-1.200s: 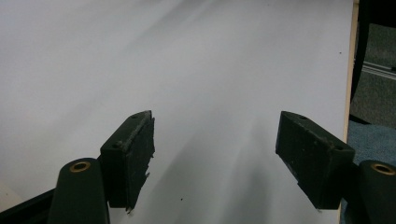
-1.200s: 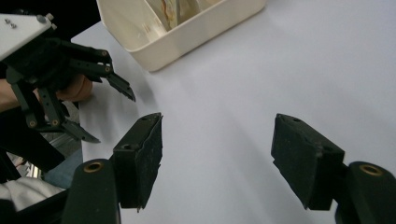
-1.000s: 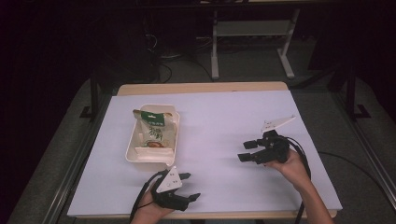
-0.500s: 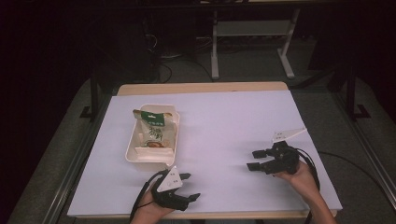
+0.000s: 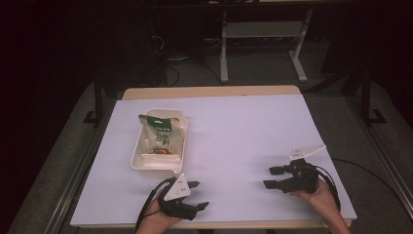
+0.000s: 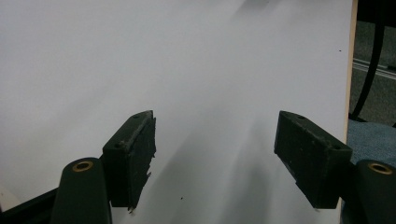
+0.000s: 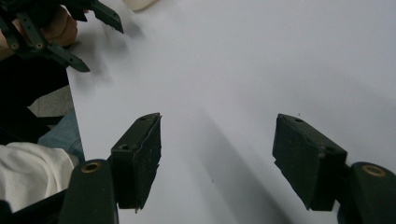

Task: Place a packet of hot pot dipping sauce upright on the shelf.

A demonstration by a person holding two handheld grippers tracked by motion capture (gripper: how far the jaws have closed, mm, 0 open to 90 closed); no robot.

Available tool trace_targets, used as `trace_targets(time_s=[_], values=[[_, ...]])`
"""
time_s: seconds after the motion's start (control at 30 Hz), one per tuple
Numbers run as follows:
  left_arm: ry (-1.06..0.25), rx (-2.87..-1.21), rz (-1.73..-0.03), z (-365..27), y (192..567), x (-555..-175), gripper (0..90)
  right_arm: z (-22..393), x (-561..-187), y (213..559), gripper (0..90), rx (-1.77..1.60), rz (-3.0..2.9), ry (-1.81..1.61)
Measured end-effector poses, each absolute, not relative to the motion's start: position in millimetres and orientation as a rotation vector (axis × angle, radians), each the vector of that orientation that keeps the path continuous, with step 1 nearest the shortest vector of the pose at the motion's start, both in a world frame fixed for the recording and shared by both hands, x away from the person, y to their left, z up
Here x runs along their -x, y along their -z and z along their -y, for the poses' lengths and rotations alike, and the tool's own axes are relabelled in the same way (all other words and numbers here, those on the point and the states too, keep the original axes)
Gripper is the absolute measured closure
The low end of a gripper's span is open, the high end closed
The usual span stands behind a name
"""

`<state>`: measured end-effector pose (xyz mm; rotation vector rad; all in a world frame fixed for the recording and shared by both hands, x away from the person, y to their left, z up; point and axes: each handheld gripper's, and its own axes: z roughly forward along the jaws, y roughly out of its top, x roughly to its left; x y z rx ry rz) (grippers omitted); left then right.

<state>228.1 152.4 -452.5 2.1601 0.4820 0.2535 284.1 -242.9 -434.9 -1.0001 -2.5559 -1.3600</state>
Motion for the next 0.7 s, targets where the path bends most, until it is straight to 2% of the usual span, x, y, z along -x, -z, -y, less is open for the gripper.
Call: trace_targets(time_s=[0.47,0.7], values=[[-0.251,-2.166,-0.473,-152.0,452.6,-227.7,28.8,253.7,-258.8,442.8,30.7,1.041,2.577,1.387],[-0.249,-2.161,-0.471,-152.2,452.1,-226.2,29.0,246.2,-246.3,445.2,30.8,1.044,2.654,1.360]])
